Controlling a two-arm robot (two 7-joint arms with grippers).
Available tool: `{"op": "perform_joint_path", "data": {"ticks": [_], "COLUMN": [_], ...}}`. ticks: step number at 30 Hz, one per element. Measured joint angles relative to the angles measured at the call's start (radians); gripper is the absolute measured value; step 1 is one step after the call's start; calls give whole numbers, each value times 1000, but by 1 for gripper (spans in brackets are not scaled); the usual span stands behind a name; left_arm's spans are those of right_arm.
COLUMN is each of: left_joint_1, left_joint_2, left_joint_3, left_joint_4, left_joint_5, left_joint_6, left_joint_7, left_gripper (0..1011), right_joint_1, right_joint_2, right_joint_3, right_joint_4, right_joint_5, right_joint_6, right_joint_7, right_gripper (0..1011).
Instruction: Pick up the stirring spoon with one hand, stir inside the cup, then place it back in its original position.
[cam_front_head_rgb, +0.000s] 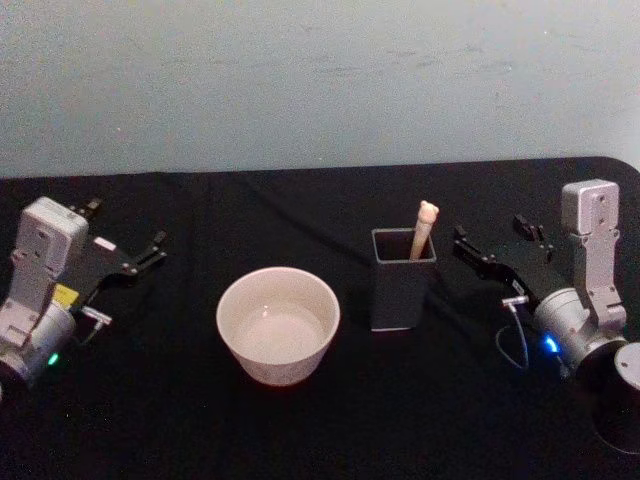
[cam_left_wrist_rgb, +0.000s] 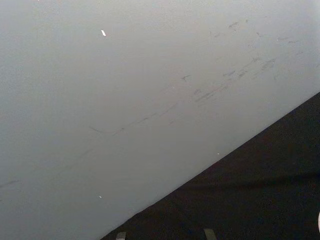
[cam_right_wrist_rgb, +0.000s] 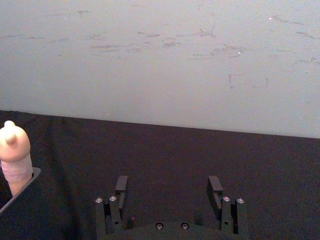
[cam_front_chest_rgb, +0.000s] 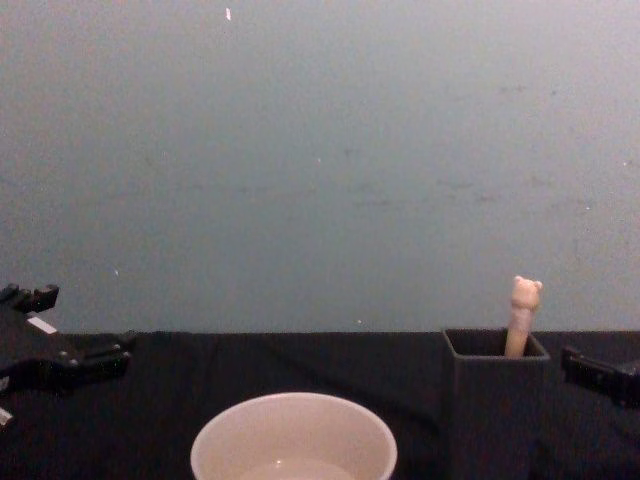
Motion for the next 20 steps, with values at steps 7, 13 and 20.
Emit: {"op": "perform_joint_path", "data": {"ticks": [7,13,20], "left_joint_1": [0,0,0], "left_joint_2": [0,0,0], "left_joint_3": [0,0,0], "left_joint_4": [0,0,0], "left_joint_5": [0,0,0], "left_joint_6": [0,0,0], "left_joint_7": [0,0,0], "left_gripper": [1001,1001,1001], "right_joint_1": [0,0,0], "right_joint_2": [0,0,0], "right_joint_3": [0,0,0], "right_joint_4": [0,0,0], "right_joint_5": [0,0,0], "right_joint_6": [0,0,0], "right_joint_7": [0,0,0], "right_gripper": [1000,1002,1002]}}
